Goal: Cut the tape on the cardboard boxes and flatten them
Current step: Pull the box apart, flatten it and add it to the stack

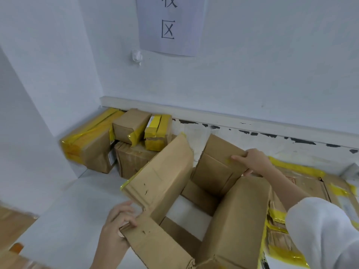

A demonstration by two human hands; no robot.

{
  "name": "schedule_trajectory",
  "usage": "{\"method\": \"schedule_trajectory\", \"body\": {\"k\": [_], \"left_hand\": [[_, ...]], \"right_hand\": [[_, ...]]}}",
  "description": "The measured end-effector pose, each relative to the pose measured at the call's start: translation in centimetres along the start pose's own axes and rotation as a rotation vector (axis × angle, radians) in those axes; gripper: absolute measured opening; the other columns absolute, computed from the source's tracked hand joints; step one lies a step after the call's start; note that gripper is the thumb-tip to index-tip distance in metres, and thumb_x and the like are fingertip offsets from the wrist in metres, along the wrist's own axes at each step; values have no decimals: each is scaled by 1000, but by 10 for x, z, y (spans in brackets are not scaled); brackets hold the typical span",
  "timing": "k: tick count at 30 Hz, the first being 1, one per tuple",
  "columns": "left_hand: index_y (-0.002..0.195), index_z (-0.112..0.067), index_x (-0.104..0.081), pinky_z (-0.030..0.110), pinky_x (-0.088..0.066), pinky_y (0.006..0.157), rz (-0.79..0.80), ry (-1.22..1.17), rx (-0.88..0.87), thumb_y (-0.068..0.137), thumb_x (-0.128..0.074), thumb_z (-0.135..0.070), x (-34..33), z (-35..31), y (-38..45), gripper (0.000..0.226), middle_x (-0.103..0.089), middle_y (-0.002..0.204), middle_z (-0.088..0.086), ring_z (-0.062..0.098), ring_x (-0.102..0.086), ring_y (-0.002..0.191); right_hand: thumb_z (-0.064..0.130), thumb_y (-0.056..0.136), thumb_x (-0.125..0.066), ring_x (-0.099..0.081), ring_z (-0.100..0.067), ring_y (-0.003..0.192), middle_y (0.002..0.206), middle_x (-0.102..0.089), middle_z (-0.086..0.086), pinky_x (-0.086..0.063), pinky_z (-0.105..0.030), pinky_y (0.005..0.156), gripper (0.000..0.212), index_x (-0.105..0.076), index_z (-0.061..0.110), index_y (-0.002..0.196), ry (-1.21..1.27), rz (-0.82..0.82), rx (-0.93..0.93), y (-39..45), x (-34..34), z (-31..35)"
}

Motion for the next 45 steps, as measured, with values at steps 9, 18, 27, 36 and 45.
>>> {"method": "schedule_trajectory", "body": {"k": [9,18,27,36,45], "left_hand": [[58,-2,-42,17,-44,49,163,-405,423,85,-27,14,-21,29,14,34,-72,101,2,23,-63,69],[66,-3,-41,17,-41,44,183,-290,421,90,-26,7,-18,31,30,30,-65,106,7,22,-58,65],[107,-23,-47,19,-48,73,154,-253,306,76,-71,2,-34,48,29,45,-53,109,-8,13,-56,97],[138,-42,-18,19,-49,74,71,-310,390,58,-85,-34,-38,62,28,104,-62,117,0,9,-61,102],[94,-15,-68,23,-52,62,-267,-335,328,82,-68,-12,-7,64,46,12,-71,97,6,13,-68,77]], "right_hand": [[29,98,-44,-70,-16,74,100,-69,-9,-56,-25,65,30,-65,8,103,860,399,-98,-5,-20,-35],[1,89,-57,-58,-19,106,115,-64,-2,-37,-42,101,39,-51,10,126,1017,559,-15,-18,-71,-81],[5,77,-70,-64,-2,76,83,-65,5,-51,-14,66,27,-57,2,100,761,476,268,-27,-92,-16],[26,87,-66,-60,-10,106,116,-60,5,-54,-22,77,37,-51,18,119,766,409,194,-26,-114,-10],[14,87,-65,-59,-20,92,99,-62,-6,-50,-33,82,14,-60,8,99,922,49,70,-25,-79,-45]]}}
Point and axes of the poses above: each hand's wrist, its own y-axis towards the middle knuckle, its own x-axis out of the back of the hand, z = x × y, the point moved 7 cm from there along y, towards the middle knuckle
